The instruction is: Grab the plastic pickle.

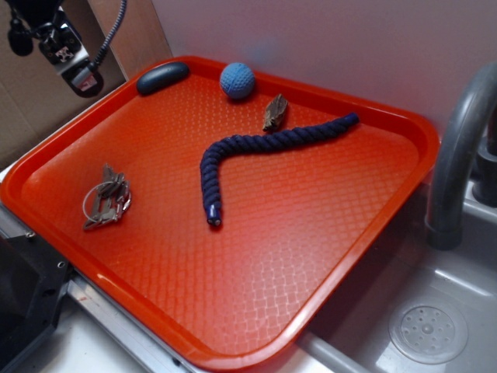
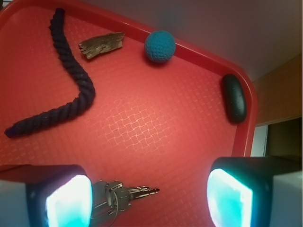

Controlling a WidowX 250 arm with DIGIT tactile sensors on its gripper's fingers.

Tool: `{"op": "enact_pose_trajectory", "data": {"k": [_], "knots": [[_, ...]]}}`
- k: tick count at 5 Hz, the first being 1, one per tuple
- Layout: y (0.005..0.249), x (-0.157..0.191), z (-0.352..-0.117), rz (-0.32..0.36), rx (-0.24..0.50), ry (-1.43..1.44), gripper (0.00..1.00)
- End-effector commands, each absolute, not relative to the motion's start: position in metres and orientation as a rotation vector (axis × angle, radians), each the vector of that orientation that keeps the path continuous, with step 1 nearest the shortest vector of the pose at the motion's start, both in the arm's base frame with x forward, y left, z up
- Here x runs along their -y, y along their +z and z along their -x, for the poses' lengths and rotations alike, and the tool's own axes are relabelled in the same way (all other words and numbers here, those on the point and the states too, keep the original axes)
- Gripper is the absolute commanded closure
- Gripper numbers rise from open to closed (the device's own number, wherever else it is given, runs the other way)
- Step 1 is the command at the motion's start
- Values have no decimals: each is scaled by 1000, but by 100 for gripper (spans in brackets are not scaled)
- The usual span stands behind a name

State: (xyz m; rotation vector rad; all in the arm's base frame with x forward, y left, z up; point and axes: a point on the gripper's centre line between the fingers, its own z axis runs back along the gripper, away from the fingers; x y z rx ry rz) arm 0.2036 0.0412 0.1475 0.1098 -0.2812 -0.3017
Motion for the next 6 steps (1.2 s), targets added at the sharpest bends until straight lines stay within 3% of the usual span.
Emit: {"op": "enact_pose_trajectory", "data": {"k": [1,2,3,4,6], "knots": [[153,-42,-210,-128,297,-300,0],[132,-64,-226,-145,304,-302,0],[110,-80,-242,-115,274,-337,0],[93,-86,-261,-146,257,-350,0],[77,-88,-301,-160,247,-455,0]]}}
